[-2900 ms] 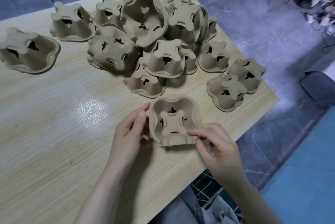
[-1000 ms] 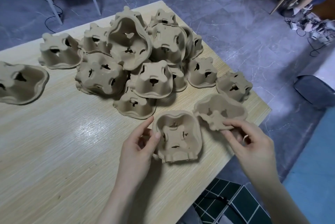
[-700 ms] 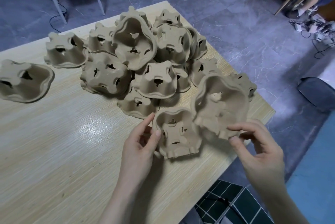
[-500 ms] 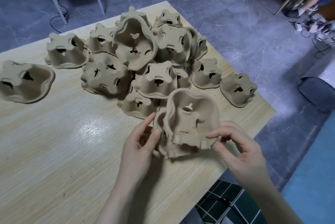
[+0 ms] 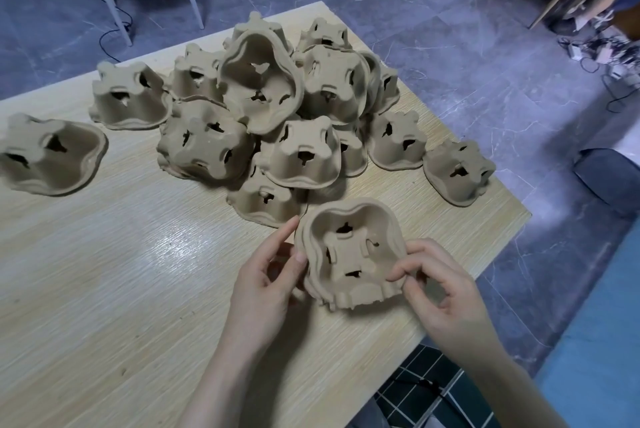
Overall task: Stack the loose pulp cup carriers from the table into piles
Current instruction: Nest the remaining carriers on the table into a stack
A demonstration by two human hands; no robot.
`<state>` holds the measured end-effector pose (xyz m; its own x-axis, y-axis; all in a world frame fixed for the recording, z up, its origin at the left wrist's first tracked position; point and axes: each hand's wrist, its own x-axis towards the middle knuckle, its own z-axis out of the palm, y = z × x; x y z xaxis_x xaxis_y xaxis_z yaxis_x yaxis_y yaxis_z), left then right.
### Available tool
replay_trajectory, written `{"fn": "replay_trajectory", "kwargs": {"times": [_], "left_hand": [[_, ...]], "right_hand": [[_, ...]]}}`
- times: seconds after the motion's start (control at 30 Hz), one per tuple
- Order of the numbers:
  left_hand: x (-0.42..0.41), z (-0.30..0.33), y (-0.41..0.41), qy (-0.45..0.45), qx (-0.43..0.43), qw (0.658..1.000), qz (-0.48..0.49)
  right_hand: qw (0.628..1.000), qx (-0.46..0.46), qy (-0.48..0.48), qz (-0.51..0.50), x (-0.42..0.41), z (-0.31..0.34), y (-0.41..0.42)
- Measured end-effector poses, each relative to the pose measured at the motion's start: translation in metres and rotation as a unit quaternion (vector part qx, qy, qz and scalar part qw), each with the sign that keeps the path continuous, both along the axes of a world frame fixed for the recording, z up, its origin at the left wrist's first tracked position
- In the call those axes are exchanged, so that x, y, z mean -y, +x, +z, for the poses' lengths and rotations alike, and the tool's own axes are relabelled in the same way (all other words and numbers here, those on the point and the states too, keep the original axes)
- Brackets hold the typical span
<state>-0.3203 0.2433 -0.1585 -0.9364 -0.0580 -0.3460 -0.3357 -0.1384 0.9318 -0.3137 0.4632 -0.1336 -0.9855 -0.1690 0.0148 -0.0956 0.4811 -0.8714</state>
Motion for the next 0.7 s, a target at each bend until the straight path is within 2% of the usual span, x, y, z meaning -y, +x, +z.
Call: {"fn": "replay_trajectory", "kwargs": {"times": [0.1,0.4,0.5,0.6,0.7], "left_hand": [[-0.002,0.000,-0.001,-0.007,-0.002,1.000,-0.008],[-0.018,-0.003,-0.006,-0.011,-0.001,1.000,0.001],[-0.026,0.000,-0.009,-0.001,0.000,1.000,0.015],[-0.030,0.004,-0.011,0.012,0.007,1.000,0.027],[-0.033,0.004,-0.013,0.003,0.003,1.000,0.022]], "right_hand": [[1.000,0.003,-0.001,0.009,-0.003,0.001,-0.001],[0.996,-0.038,0.076,-0.020,-0.013,-0.007,-0.005],[0.992,-0.037,0.120,-0.002,-0.021,-0.012,-0.005],[0.994,-0.025,0.104,0.002,-0.030,-0.012,-0.008],[0.993,-0.042,0.086,-0.064,-0.048,-0.006,-0.031]]}}
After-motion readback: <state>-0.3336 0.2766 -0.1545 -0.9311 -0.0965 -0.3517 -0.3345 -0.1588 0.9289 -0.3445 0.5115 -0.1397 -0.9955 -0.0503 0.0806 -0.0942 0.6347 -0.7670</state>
